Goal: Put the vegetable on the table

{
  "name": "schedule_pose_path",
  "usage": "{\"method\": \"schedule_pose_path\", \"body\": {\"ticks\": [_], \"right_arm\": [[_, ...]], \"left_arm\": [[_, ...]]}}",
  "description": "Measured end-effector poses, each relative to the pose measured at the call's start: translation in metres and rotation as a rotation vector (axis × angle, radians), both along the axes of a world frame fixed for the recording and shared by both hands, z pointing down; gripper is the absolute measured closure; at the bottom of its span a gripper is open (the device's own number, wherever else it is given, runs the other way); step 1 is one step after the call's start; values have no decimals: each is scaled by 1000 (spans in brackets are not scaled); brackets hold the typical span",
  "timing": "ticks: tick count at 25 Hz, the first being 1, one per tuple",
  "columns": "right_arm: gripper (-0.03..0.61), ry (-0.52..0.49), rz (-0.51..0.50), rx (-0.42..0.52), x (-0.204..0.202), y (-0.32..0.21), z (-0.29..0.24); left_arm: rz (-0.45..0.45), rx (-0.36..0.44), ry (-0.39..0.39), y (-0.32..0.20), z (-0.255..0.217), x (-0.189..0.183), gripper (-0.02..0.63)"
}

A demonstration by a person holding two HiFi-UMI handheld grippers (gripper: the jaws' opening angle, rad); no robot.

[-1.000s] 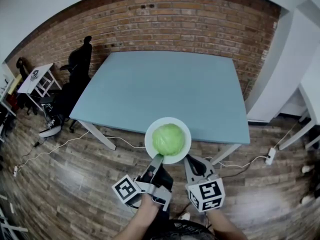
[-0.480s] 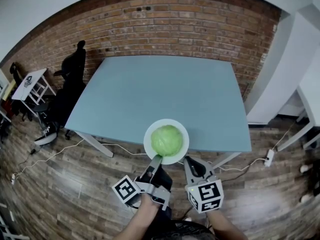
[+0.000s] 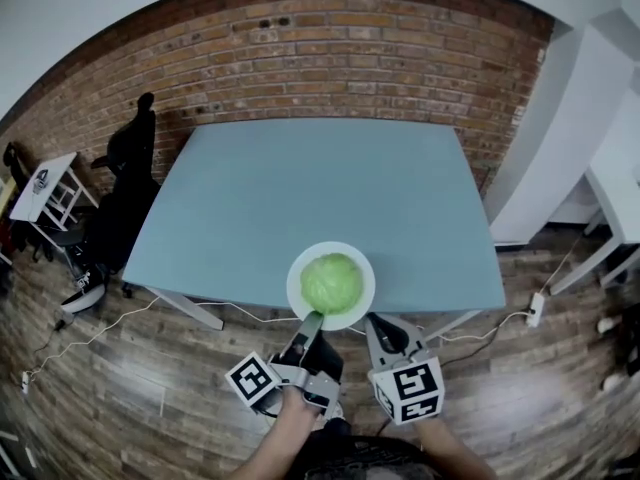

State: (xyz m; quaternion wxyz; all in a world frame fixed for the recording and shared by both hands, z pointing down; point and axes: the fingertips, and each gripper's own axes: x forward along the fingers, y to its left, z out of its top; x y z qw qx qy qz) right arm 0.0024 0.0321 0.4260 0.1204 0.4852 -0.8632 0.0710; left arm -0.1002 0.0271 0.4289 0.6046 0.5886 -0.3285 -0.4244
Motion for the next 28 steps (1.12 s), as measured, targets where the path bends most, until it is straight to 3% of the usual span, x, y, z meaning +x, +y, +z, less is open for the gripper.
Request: {"method": "schedule_pose_path", "body": {"ticks": [13,28], "right_arm": [[571,57,63,-24,-21,-21,6],[571,34,89,-10,-32,-39,8]], "left_arm": [[51,-15,7,-29,11,-25,604],[65,-32,-2,-45,21,-39,604]]}}
